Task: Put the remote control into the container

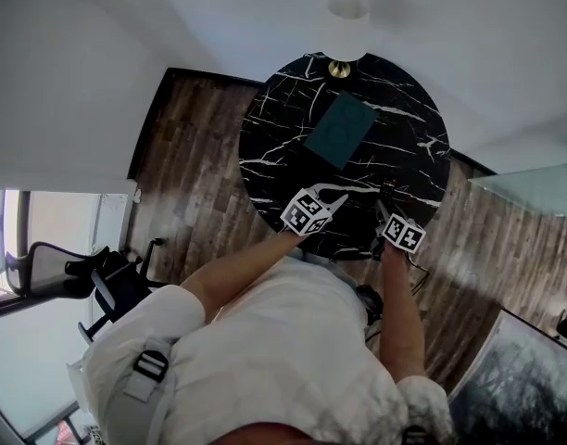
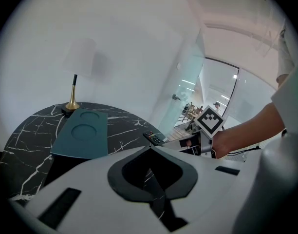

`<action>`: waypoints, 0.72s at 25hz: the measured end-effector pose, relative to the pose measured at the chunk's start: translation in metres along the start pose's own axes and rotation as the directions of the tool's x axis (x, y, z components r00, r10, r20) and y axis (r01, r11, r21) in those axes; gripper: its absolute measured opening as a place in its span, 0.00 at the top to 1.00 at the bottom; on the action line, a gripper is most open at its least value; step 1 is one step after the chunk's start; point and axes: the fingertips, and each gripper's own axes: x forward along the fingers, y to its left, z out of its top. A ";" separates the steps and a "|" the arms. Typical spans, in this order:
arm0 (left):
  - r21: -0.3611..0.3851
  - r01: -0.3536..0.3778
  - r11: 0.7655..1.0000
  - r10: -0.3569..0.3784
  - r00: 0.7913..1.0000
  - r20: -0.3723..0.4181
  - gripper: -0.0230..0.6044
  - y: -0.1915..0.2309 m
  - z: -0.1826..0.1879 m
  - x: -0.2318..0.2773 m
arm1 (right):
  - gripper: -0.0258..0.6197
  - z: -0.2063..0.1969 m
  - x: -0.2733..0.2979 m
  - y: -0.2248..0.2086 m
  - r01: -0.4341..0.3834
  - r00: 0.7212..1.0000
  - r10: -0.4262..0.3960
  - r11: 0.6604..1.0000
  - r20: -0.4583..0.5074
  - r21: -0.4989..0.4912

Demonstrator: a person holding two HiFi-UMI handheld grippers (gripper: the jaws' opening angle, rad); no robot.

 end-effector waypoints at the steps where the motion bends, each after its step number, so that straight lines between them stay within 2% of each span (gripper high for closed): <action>1: 0.002 -0.006 1.000 0.006 1.000 0.002 0.95 0.003 -0.001 -0.002 | 0.67 0.000 0.002 0.007 -0.012 1.000 0.012 1.000 0.000 -0.002; 5: 0.000 -0.051 0.999 0.051 0.999 0.005 0.95 0.017 -0.005 -0.017 | 0.67 -0.001 0.019 0.043 -0.074 0.997 0.074 0.996 -0.021 -0.039; 10: -0.047 -0.129 0.991 0.130 0.991 0.025 0.95 0.043 -0.015 -0.046 | 0.67 -0.012 0.043 0.094 -0.152 0.987 0.145 0.983 -0.069 -0.101; 18: -0.126 -0.256 0.958 0.264 0.963 0.050 0.95 0.087 -0.035 -0.107 | 0.67 -0.036 0.080 0.178 -0.277 0.953 0.247 0.944 -0.175 -0.177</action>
